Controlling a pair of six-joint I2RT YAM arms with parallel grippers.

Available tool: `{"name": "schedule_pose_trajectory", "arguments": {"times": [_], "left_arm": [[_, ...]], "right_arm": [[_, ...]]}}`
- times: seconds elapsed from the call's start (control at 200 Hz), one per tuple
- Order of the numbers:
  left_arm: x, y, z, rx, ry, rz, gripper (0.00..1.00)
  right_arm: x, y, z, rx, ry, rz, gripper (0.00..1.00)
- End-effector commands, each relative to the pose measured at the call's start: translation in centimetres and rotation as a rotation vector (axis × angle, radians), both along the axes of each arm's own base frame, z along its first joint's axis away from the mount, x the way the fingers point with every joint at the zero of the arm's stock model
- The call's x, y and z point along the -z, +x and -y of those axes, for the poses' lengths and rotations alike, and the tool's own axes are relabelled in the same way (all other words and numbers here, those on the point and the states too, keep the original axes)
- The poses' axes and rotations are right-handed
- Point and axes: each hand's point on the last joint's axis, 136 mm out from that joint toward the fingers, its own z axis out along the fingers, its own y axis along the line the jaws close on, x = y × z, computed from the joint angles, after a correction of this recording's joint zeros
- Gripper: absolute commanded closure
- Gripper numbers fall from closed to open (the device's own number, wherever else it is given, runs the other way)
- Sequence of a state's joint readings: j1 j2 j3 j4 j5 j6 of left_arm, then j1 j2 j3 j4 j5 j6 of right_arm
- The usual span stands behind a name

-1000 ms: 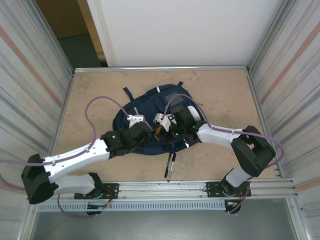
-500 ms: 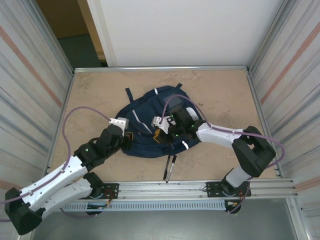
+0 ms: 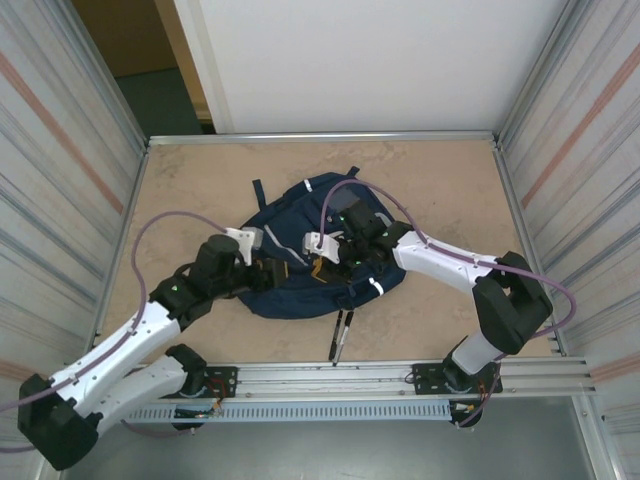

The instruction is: Pack books, pencil case, and school supplies into a backpack

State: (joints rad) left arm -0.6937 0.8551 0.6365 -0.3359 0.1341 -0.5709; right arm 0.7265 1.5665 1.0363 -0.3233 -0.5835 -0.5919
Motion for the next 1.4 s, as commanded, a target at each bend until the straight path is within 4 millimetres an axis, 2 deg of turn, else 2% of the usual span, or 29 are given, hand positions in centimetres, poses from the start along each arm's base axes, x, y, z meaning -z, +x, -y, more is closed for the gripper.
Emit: {"name": "schedule_pose_trajectory", "arguments": {"times": [0.0,0.09,0.195,0.331,0.431,0.541,0.621,0.687,0.757,0.817,0.927,1.007,1.107,1.298,1.393], "left_arm": [[-0.2,-1.4,1.3,-0.069,0.02,-0.034,0.43],[0.5,-1.2,0.9,-0.148,0.12,-0.033,0.45],[1.5,-0.3,0.4,-0.201,0.234,-0.068,0.41],[1.3,0.8,0.0,-0.263,0.313,-0.037,0.4],[1.1,1.7,-0.9,-0.317,0.37,-0.01,0.45],[0.8,2.5,-1.0,-0.321,0.42,0.033,0.47],[0.6,2.9,-1.5,-0.328,0.469,0.062,0.54],[0.8,3.1,-1.0,-0.298,0.473,0.073,0.6],[1.1,2.9,0.6,-0.208,0.445,0.082,0.66],[1.2,2.6,1.5,-0.143,0.432,0.083,0.66],[1.4,2.3,1.5,-0.105,0.446,0.088,0.74],[1.6,2.1,1.6,-0.069,0.452,0.106,0.76],[2.1,1.5,2.5,0.034,0.438,0.098,0.74],[3.7,1.9,0.8,-0.004,0.488,0.001,0.85],[4.1,1.9,-0.3,-0.019,0.519,-0.026,0.92]], "right_arm": [[-1.4,1.4,-0.2,0.046,0.042,-0.016,0.99],[-1.2,1.9,-0.3,0.077,0.061,-0.009,0.96],[-1.2,2.2,-0.6,0.094,0.059,-0.019,0.95],[-1.0,1.8,-0.6,0.094,0.028,-0.008,0.95],[-1.0,1.6,-0.6,0.095,0.014,-0.002,0.95],[-1.0,0.7,-0.7,0.074,0.01,0.019,0.95],[-1.2,0.3,-0.9,0.055,0.016,0.039,0.95],[-1.3,0.1,-0.9,0.053,0.013,0.04,0.95],[-1.5,0.0,-0.9,0.048,0.016,0.047,0.96],[-1.3,-0.1,-0.9,0.04,0.02,0.056,0.96],[-1.5,0.0,-0.8,0.032,0.011,0.064,0.96],[-1.6,0.0,-0.8,0.034,0.014,0.072,0.96],[-1.5,0.0,-0.9,0.024,0.028,0.078,0.97],[-1.8,-1.1,-1.2,-0.028,0.048,0.072,0.97],[-1.8,-0.9,-1.0,-0.028,0.016,0.07,0.97]]}}
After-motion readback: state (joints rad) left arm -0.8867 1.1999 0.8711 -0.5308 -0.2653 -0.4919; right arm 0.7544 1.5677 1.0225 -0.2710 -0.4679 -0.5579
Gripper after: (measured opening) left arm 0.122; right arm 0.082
